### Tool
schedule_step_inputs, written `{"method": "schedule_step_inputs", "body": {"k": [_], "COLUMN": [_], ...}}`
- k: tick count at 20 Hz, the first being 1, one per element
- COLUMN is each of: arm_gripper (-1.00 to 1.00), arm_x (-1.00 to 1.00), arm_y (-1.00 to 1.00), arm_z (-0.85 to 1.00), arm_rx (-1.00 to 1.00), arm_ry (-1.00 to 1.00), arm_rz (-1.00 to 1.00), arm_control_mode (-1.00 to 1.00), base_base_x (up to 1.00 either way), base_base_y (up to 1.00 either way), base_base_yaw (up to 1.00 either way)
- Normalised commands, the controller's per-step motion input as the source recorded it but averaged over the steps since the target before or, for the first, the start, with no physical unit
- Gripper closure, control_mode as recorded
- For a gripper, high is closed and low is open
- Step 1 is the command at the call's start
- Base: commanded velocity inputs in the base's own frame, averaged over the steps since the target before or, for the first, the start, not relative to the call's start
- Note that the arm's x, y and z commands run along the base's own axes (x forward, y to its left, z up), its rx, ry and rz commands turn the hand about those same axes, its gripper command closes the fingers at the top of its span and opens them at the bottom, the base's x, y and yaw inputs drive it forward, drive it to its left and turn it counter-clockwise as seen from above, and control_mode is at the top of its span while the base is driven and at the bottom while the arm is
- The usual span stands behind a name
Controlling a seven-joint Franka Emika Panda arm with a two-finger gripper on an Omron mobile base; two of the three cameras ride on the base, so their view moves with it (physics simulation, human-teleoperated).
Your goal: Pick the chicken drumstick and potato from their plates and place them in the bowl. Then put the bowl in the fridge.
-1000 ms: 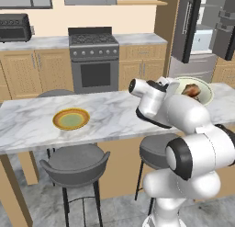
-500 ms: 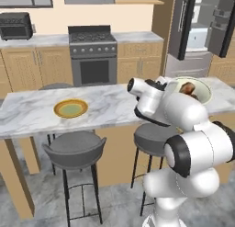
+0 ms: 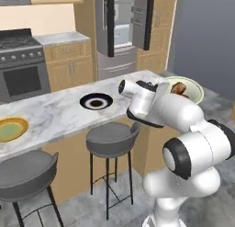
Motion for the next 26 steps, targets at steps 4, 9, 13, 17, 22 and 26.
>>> {"method": "schedule_step_inputs", "body": {"k": [4,9,13,17,22,26], "arm_gripper": [1.0,1.0,1.0,1.0,1.0,1.0], "arm_x": [0.0,0.0,0.0,0.0,0.0,0.0], "arm_y": [0.0,0.0,0.0,0.0,0.0,0.0], "arm_z": [0.0,0.0,0.0,0.0,0.0,0.0], "arm_rx": [0.0,0.0,0.0,0.0,0.0,0.0], "arm_ry": [0.0,0.0,0.0,0.0,0.0,0.0], "arm_rz": [0.0,0.0,0.0,0.0,0.0,0.0], "arm_control_mode": [1.0,1.0,1.0,1.0,1.0,1.0], "base_base_x": [0.01,0.22,0.53,0.67,0.76,0.77], "base_base_y": [-0.46,-0.48,-0.53,-0.54,-0.53,-0.51], "base_base_yaw": [-0.62,-0.4,-0.08,0.0,0.0,0.02]}}
